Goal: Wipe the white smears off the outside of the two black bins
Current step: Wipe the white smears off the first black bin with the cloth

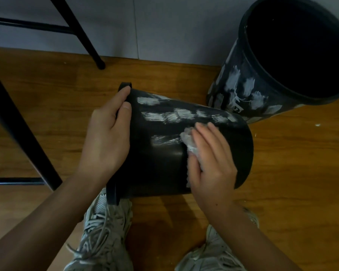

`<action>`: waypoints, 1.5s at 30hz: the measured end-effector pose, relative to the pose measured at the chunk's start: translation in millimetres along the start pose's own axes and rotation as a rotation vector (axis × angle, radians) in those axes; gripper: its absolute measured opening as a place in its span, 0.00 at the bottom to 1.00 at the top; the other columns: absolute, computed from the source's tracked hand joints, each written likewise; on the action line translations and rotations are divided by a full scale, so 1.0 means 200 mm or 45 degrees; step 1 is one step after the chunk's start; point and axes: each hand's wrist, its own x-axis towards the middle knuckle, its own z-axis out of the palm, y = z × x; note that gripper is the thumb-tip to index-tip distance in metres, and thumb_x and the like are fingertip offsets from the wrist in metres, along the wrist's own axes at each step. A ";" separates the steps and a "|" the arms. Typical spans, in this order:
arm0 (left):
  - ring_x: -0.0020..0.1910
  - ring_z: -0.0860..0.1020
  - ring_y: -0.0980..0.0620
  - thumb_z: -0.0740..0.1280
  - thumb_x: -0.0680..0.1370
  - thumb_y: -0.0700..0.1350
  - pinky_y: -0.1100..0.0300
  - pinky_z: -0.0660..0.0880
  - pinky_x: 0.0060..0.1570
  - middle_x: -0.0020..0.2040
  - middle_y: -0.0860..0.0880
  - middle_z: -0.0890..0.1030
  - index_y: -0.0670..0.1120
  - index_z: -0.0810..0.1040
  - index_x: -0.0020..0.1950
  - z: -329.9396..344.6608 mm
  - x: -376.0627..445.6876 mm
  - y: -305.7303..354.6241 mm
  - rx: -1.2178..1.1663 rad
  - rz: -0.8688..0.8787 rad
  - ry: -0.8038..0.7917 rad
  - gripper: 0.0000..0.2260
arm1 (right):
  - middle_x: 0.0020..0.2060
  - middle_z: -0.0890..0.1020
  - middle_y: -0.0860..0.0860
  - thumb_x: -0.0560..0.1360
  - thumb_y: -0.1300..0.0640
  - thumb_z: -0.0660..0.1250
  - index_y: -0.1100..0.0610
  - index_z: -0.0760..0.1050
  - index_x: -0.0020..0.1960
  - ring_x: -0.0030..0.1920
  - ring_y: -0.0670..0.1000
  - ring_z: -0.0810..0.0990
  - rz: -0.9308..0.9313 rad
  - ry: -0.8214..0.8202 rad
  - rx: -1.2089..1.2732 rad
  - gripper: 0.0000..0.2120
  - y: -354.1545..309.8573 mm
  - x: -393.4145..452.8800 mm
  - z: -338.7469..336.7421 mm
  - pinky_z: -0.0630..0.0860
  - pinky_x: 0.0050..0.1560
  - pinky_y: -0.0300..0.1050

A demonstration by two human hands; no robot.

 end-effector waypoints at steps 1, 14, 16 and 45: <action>0.48 0.71 0.80 0.54 0.84 0.44 0.83 0.66 0.44 0.49 0.70 0.71 0.48 0.66 0.74 0.00 0.00 0.00 -0.004 0.001 0.003 0.17 | 0.63 0.78 0.59 0.79 0.63 0.60 0.65 0.74 0.64 0.70 0.56 0.70 -0.044 -0.037 0.020 0.15 -0.05 0.02 0.01 0.63 0.73 0.44; 0.42 0.74 0.77 0.54 0.84 0.42 0.79 0.69 0.39 0.41 0.70 0.73 0.48 0.66 0.73 0.00 -0.01 -0.01 0.051 0.017 -0.010 0.17 | 0.64 0.77 0.59 0.82 0.62 0.59 0.65 0.76 0.64 0.70 0.56 0.71 -0.328 -0.159 0.050 0.14 -0.21 0.06 0.07 0.66 0.72 0.47; 0.43 0.73 0.78 0.54 0.84 0.43 0.80 0.69 0.40 0.41 0.71 0.73 0.49 0.66 0.74 -0.01 -0.01 -0.02 0.043 -0.002 -0.016 0.18 | 0.65 0.77 0.57 0.82 0.61 0.58 0.63 0.74 0.65 0.71 0.54 0.69 -0.219 -0.159 0.011 0.14 -0.11 0.03 0.03 0.65 0.72 0.44; 0.54 0.70 0.78 0.55 0.84 0.43 0.80 0.67 0.51 0.60 0.64 0.71 0.47 0.65 0.74 -0.02 0.02 -0.04 -0.021 0.006 -0.038 0.18 | 0.67 0.74 0.60 0.82 0.61 0.56 0.66 0.72 0.68 0.72 0.57 0.67 -0.315 -0.295 0.006 0.17 -0.20 0.08 0.05 0.60 0.75 0.46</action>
